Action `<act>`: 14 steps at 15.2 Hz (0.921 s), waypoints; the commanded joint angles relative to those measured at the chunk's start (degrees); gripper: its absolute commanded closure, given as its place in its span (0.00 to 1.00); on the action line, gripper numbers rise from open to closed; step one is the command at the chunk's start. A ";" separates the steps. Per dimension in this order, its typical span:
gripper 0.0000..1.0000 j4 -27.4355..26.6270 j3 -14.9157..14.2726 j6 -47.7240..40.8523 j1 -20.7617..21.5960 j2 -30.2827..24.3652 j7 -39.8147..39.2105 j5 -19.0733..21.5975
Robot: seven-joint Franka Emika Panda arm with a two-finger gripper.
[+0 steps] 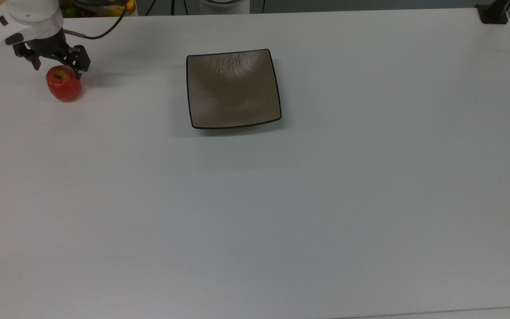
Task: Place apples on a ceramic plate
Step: 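Close the gripper on the red apple and lift it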
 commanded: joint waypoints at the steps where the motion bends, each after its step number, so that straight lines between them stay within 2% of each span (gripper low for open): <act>1: 0.00 0.47 0.42 1.25 -0.07 2.34 -0.16 -0.81; 4: 0.47 0.91 0.51 2.38 -0.07 2.52 -0.15 -0.80; 5: 0.51 0.91 0.51 2.39 -0.07 2.52 -0.15 -0.80; 10: 0.50 1.09 0.86 1.78 -0.07 1.21 0.02 -0.72; 13: 0.50 1.09 3.05 0.29 0.37 -3.44 0.89 0.33; 14: 0.49 1.00 4.28 -0.85 0.63 -4.67 3.77 0.34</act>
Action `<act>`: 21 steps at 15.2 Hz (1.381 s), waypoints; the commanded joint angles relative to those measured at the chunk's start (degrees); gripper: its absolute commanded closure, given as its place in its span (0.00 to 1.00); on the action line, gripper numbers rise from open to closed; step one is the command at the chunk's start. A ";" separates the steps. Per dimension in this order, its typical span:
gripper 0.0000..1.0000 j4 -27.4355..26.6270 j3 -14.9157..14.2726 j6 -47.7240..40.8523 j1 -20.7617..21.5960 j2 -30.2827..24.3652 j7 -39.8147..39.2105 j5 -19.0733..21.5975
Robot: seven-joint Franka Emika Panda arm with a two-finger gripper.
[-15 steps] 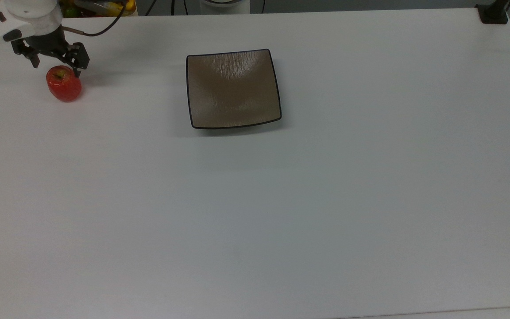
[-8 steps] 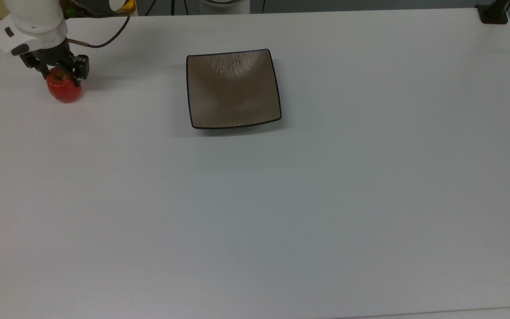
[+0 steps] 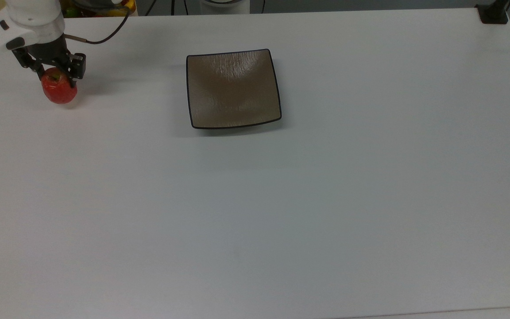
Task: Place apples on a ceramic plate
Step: 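Carry the apple over the brown plate and lower it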
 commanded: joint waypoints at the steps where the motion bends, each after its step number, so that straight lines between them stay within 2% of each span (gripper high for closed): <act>1: 0.48 -1.14 4.46 -2.87 0.46 -5.71 6.92 0.27; 3: 0.48 -1.14 7.54 -5.59 0.46 -7.38 11.15 0.27; 6: 0.48 -1.14 15.35 -12.69 1.51 -9.67 19.14 0.45; 9: 0.48 -1.40 20.37 -16.66 3.36 -10.99 24.95 0.80; 12: 0.48 -1.57 26.08 -20.70 3.53 -11.87 26.64 3.69; 14: 0.48 -1.75 28.72 -21.16 3.62 -11.52 27.60 4.40; 21: 0.46 -1.57 29.18 -20.46 8.01 -7.48 29.19 4.40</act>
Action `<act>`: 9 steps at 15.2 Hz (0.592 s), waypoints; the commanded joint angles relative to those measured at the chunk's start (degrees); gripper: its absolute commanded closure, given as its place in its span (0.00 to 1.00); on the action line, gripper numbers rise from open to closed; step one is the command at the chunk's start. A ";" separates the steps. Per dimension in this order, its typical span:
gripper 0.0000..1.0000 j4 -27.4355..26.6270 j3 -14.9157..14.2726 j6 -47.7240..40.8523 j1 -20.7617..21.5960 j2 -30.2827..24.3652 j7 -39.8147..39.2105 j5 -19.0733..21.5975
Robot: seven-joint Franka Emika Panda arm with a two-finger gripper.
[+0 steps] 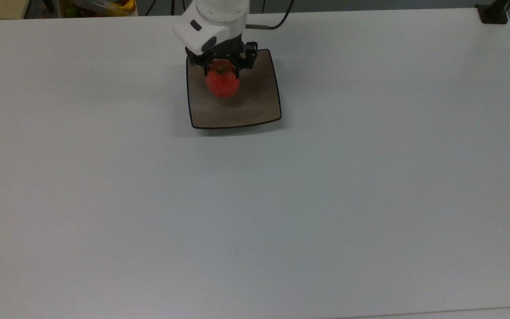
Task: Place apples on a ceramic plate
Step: 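Carry the apple over the brown plate and lower it, then open the gripper to release the apple onto the plate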
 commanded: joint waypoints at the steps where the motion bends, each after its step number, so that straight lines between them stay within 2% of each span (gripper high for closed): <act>1: 0.45 -0.04 -0.13 -0.12 2.36 1.74 1.65 0.58; 2: 0.45 -0.13 -0.13 -0.12 2.81 2.01 1.65 0.58; 6: 0.33 -0.04 -0.13 -0.03 2.90 3.50 1.65 0.49; 9: 0.16 -0.04 -0.13 -0.12 2.90 3.59 1.56 0.49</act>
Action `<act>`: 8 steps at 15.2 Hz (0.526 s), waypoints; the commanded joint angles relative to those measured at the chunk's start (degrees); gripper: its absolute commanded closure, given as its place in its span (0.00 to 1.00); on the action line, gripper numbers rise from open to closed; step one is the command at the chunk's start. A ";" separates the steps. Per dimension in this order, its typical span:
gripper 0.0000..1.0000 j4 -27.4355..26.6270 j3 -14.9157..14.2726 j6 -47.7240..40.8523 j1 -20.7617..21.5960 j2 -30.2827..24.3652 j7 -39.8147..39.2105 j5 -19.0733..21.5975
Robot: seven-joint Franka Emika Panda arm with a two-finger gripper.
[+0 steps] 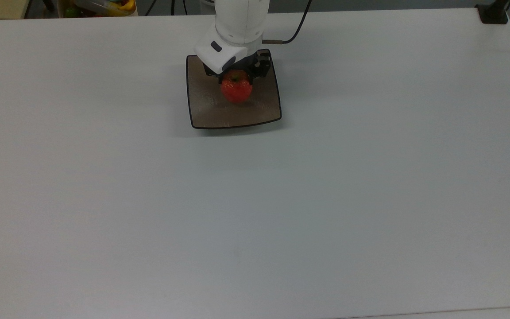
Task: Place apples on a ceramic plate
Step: 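Open the gripper to release the apple onto the plate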
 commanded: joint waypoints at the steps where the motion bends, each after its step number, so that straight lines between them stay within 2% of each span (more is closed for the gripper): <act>1: 0.12 0.06 -0.16 -0.12 0.28 -0.33 0.72 0.49; 2: 0.00 0.24 -0.16 -0.12 0.19 -0.51 0.72 0.49; 8: 0.00 0.68 -0.16 -0.03 0.10 -3.66 0.89 0.58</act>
